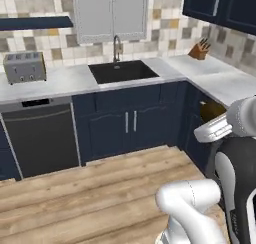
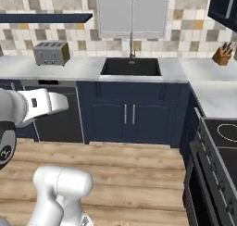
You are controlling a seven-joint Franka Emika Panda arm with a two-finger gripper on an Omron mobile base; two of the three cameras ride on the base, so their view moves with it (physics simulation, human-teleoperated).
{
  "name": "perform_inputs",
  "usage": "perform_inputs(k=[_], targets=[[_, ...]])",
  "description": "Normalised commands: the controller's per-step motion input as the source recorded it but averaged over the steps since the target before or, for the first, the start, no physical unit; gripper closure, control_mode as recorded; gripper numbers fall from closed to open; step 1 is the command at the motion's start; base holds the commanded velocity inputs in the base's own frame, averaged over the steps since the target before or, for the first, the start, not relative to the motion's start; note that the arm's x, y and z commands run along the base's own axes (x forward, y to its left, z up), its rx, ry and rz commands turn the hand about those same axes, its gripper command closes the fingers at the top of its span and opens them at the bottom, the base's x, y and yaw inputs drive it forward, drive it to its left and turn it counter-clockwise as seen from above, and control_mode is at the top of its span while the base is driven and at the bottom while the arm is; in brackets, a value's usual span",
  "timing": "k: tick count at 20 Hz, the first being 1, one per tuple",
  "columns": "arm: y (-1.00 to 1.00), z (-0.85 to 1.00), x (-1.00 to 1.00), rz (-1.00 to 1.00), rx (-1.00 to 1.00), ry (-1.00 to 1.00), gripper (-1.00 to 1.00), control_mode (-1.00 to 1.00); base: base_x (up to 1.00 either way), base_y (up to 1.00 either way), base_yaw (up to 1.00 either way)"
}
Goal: Take the cheese, fish, and avocado from the fridge and place them on the plate on the dining counter to create an appetizer plate.
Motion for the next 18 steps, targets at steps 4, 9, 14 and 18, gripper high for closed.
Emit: perform_inputs(k=[4,9,14,18], targets=[[0.00,0.00,0.00,0.00,0.00,0.00,1.00,1.00,0.80,0.51,0.58],[0.00,0.00,0.00,0.00,0.00,0.00,1.00,1.00,0.70,0.54,0.59],[0.00,0.00,0.00,0.00,0.00,0.00,1.00,1.00,0.53,0.60,0.62],[0.00,0.00,0.00,0.00,0.00,0.00,1.00,1.00,0.47,0.59,0.66]])
